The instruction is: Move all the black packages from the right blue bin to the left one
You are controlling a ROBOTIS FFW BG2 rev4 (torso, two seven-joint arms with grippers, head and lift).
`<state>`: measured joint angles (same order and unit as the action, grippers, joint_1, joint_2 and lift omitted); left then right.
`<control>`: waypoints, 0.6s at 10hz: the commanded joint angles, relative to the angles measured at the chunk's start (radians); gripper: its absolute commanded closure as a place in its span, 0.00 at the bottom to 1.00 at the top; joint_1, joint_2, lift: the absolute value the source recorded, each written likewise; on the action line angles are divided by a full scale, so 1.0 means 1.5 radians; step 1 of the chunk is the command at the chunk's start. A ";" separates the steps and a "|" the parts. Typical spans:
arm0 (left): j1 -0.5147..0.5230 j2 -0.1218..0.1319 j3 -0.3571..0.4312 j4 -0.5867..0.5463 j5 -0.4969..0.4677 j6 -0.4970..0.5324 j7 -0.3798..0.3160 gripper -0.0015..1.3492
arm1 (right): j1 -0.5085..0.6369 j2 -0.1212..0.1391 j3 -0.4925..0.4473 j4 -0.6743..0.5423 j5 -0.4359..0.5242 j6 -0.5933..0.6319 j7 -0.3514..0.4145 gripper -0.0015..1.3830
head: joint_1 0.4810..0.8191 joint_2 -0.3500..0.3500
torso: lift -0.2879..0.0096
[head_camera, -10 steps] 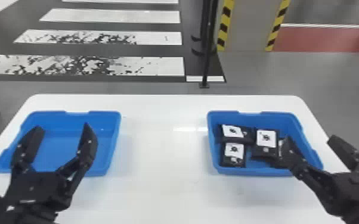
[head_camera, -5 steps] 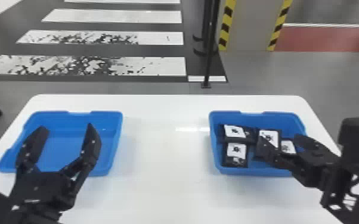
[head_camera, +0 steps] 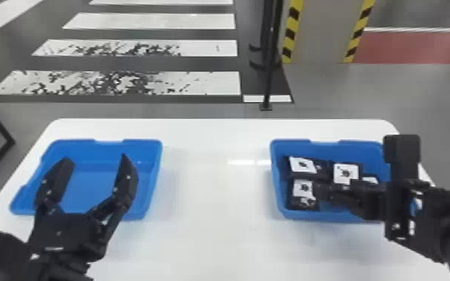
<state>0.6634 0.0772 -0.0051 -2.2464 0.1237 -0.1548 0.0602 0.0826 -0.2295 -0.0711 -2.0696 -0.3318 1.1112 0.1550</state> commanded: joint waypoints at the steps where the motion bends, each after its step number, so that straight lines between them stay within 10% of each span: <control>1: -0.001 0.001 -0.001 0.001 0.000 0.002 0.000 0.17 | -0.052 -0.002 0.013 0.060 0.003 0.033 0.000 0.14 | 0.63 0.52 | 0.50; 6: -0.002 0.000 -0.001 0.003 0.000 0.000 0.000 0.17 | -0.119 -0.008 0.057 0.171 -0.039 0.045 0.000 0.17 | 0.63 0.53 | 0.50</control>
<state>0.6608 0.0773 -0.0059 -2.2421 0.1237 -0.1542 0.0597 -0.0906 -0.2405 0.0036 -1.8165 -0.3848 1.1751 0.1549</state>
